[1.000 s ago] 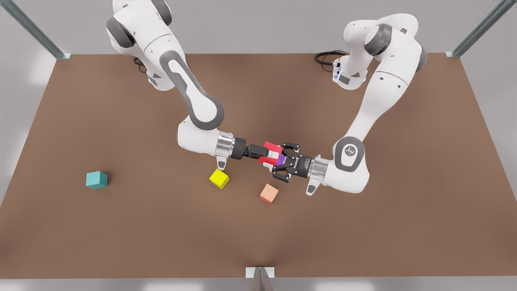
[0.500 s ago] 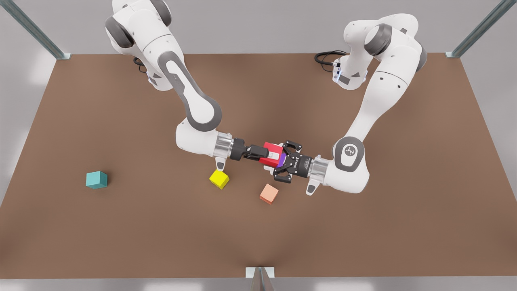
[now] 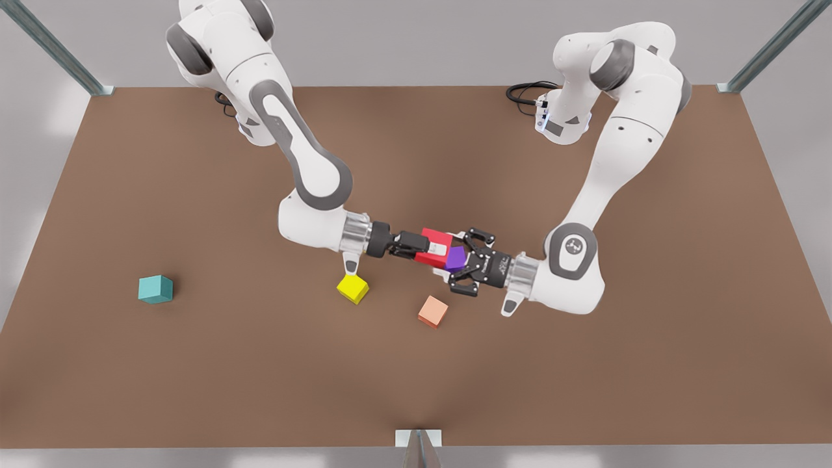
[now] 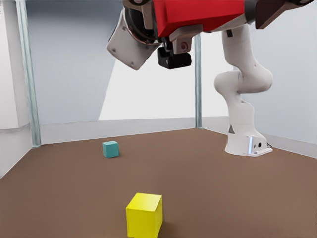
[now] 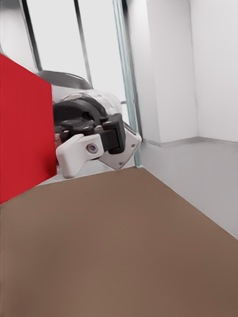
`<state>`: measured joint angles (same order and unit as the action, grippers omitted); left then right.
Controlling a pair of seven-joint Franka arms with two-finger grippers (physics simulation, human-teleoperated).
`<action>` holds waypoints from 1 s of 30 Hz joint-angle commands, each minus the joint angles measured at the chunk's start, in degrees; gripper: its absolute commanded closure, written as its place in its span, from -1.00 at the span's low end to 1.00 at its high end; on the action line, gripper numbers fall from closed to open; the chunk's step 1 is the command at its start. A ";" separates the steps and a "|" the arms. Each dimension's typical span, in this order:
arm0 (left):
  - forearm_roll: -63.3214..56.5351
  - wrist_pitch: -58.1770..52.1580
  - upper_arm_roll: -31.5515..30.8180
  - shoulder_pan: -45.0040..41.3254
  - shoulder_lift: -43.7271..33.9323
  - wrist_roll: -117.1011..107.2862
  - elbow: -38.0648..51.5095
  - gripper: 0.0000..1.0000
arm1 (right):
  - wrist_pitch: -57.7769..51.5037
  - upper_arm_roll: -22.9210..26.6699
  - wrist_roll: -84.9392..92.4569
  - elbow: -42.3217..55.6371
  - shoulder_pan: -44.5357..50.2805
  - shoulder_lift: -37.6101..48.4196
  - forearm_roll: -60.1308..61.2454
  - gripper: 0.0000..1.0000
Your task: Pick up red wooden cube and pass to hand red wooden cube and place in blue wooden cube
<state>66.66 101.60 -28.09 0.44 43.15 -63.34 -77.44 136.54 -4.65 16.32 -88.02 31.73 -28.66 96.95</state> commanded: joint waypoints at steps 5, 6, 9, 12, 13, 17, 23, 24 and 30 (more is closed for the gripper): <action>-1.79 -3.86 -0.04 1.84 -0.08 0.06 0.01 -1.00 | -1.89 0.08 -3.05 -1.19 -0.97 1.24 -1.67 -0.14; -2.49 -5.71 -0.04 2.98 -0.08 0.06 0.01 -1.00 | -2.16 0.08 -3.05 -1.19 -1.06 1.33 -1.76 -0.14; -7.68 -11.95 -0.04 7.11 -0.08 -0.03 0.10 -1.00 | -4.18 0.17 -3.14 -1.28 -2.64 1.33 -2.64 -0.14; -38.95 -21.87 -1.09 7.90 -0.79 -2.58 10.72 -1.00 | -9.18 0.25 -4.72 -1.54 -5.89 1.24 -10.10 -0.14; -56.79 -27.15 -1.80 7.38 -0.87 1.90 18.20 -1.00 | -13.93 0.43 -7.44 -1.46 -8.35 1.33 -16.69 -0.14; -86.52 -31.29 -2.95 7.29 -9.38 56.55 19.97 -1.00 | -31.05 0.69 -22.63 1.00 -16.08 2.03 -42.33 -0.14; -69.91 -24.16 22.46 -4.57 -27.95 55.17 -2.62 -1.00 | -43.82 5.26 -29.42 6.81 -21.28 2.12 -76.46 -0.13; -69.74 -27.16 22.46 -5.01 -26.36 54.82 -2.19 -1.00 | -43.99 6.32 -29.42 6.81 -21.28 2.65 -79.89 -0.13; -69.73 -26.28 19.56 -6.25 -25.57 55.17 -2.10 -1.00 | -45.22 15.19 -29.59 6.63 -21.72 1.68 -90.79 -0.12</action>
<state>-2.99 76.48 -8.37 -5.88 17.57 -30.24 -79.57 95.45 9.80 -0.01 -81.34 10.15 -26.85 12.83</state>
